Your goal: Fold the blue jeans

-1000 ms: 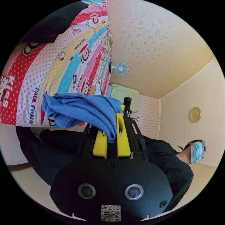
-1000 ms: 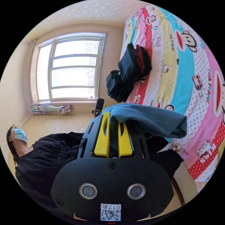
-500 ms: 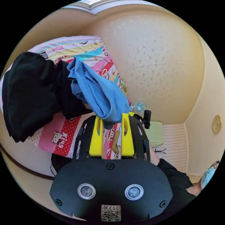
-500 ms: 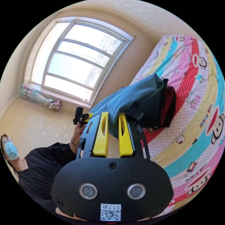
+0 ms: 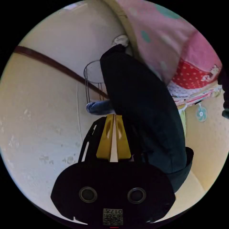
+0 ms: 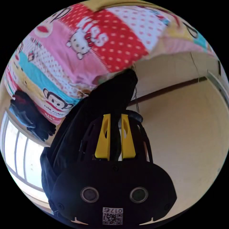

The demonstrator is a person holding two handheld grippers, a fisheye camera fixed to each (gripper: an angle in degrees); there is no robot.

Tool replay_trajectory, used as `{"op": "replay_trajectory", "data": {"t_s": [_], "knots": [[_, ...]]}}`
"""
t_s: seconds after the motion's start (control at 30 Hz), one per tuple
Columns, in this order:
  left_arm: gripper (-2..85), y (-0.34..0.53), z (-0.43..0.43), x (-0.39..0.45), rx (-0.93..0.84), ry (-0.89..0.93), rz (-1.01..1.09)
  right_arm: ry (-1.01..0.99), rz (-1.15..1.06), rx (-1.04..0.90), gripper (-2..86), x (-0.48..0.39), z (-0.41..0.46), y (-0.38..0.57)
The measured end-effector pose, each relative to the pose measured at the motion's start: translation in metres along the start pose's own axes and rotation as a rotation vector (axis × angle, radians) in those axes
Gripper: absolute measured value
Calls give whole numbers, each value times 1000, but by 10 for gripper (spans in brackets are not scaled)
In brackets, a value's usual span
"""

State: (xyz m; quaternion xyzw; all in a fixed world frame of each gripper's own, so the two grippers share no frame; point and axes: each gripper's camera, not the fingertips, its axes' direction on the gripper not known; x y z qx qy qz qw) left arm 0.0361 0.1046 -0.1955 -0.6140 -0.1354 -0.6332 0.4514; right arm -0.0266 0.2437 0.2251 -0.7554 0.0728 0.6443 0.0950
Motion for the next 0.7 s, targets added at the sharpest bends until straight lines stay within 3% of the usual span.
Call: {"op": "replay_trajectory", "data": {"t_s": [0.07,0.13,0.2,0.37,0.53,0.7], "knots": [[4,-1,0,-25,-45,164,-47,-95,52,76,75,23,-7,24],[-6,-5,-21,-14,44,363,79,-166,50,142,75,32,-12,44],[-8,-11,-39,14,120,372,161,-194,29,200,77,31,-15,65],[-10,-28,-33,152,126,-17,365,-57,-26,157,86,23,-22,71],[-10,3,75,298,256,-576,621,-91,-82,298,98,27,-106,63],[-10,12,235,323,297,-859,769,28,-186,842,101,10,-275,105]]}}
